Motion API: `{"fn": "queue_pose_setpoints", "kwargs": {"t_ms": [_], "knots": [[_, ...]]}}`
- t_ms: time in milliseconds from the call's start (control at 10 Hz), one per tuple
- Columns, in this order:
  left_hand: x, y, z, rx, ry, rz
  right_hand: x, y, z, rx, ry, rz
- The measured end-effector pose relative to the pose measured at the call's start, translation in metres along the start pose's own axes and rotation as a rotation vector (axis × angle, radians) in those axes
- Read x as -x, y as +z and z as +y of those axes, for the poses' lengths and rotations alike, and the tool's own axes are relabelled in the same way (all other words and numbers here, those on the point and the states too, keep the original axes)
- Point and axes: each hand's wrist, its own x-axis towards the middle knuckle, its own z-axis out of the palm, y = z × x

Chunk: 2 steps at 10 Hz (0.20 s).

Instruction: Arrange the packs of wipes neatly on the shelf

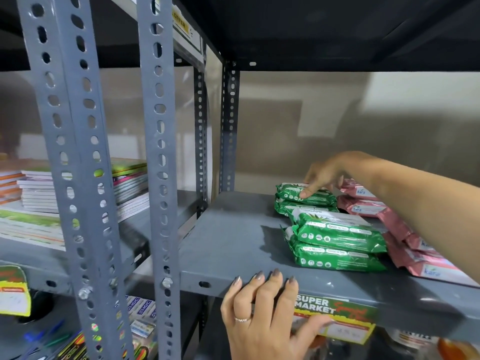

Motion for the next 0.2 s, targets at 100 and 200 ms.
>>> {"fn": "queue_pose_setpoints", "kwargs": {"t_ms": [100,200], "knots": [[-0.0008,0.0003,-0.0004,-0.003,-0.017,-0.022,-0.0001,0.0014,-0.0015,-0.003,0.016,-0.002],[-0.0001,-0.0007,0.0,0.059,-0.014,-0.032,-0.0027,0.0025,-0.0007,-0.089,0.002,-0.023]]}}
